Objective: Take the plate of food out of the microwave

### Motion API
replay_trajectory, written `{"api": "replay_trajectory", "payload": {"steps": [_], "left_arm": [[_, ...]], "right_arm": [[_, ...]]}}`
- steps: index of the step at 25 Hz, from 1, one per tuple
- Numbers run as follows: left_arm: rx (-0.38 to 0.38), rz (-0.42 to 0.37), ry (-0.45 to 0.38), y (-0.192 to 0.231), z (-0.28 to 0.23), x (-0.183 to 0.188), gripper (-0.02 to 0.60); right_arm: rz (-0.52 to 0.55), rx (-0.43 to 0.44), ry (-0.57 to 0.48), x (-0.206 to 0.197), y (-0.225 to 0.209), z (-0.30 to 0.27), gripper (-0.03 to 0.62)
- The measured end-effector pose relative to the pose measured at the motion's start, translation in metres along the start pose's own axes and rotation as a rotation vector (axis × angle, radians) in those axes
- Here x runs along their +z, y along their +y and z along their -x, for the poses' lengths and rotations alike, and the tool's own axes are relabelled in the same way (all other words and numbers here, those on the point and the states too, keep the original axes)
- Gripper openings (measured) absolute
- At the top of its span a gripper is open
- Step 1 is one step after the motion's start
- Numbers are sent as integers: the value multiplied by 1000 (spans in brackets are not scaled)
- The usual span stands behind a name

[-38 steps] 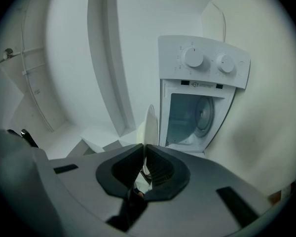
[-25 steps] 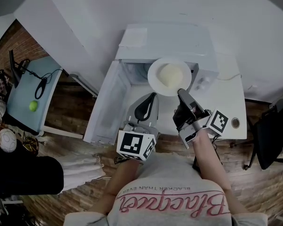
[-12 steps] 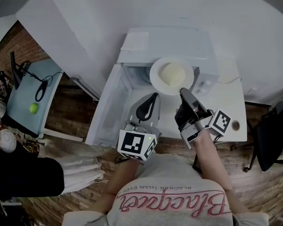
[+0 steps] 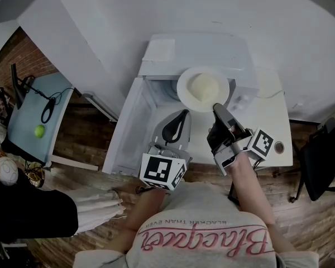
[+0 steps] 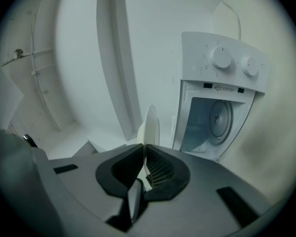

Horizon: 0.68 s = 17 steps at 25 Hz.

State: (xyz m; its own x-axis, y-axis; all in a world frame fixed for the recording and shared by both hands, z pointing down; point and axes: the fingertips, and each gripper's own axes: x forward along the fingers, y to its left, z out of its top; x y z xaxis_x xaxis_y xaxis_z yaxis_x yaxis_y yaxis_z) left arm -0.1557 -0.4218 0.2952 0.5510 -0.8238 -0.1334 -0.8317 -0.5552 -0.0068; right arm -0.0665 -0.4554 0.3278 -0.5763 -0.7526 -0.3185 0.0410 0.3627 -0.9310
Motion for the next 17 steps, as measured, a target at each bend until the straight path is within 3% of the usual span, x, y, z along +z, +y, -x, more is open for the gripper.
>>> {"api": "replay_trajectory", "payload": {"steps": [17], "left_arm": [[-11,12,0,3,-4,-4,8]], "right_arm": [[7,-2,-5,0,-2,-3,26]]}}
